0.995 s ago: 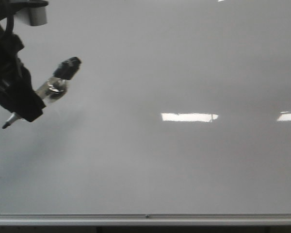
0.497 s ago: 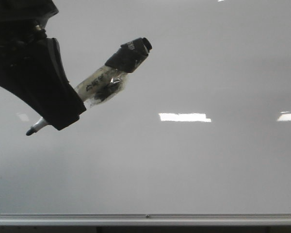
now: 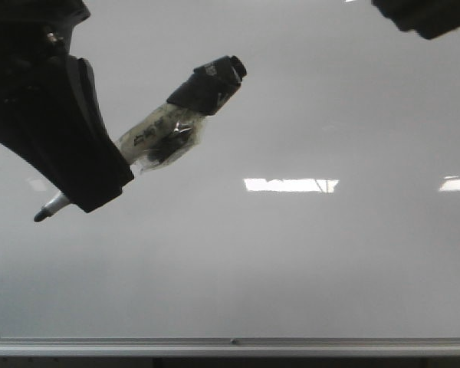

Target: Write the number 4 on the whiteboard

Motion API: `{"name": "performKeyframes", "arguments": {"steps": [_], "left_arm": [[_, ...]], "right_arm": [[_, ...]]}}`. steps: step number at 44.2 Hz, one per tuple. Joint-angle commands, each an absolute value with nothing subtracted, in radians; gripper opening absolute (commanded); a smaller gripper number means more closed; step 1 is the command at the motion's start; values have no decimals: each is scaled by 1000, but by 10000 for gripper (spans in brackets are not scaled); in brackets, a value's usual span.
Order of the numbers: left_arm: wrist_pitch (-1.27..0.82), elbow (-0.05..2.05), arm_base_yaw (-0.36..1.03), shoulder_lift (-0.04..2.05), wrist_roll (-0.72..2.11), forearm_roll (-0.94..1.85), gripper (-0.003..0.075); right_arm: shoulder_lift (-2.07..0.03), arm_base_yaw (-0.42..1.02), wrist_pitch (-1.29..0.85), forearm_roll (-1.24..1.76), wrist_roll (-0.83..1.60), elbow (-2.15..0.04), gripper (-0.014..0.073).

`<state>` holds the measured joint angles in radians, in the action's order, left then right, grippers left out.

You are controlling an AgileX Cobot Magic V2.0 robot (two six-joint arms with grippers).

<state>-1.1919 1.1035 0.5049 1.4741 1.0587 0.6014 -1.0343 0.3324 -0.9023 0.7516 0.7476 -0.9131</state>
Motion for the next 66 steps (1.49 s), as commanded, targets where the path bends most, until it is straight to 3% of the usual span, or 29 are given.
{"name": "performKeyframes", "arguments": {"steps": [1, 11, 37, 40, 48, 55, 62, 66], "left_arm": [[-1206, 1133, 513, 1435, 1088, 683, -20], [-1208, 1133, 513, 1435, 1115, 712, -20], [-1208, 1133, 513, 1435, 1115, 729, -20], [-1208, 1133, 513, 1435, 1115, 729, -20], [-1208, 1133, 513, 1435, 1115, 729, -20], [-1208, 1133, 513, 1435, 1115, 729, -20], [-1185, 1133, 513, 1435, 1115, 729, -14], [-1177, 1133, 513, 1435, 1115, 729, 70]], "right_arm": [[-1096, 337, -966, 946, 883, -988, 633], [-1271, 336, -1103, 1049, 960, -1044, 633], [-1454, 418, -1081, 1115, 1066, -1106, 628], [-1460, 418, -1083, 1117, 1065, -1106, 561], [-1460, 418, -1112, 1117, 1065, -1106, 193], [-1460, 418, -1134, 1117, 1065, -1106, -49], [-1460, 418, -1135, 1115, 1068, -1106, -65], [-1457, 411, -1135, 1113, 1068, -1106, -65]]}}
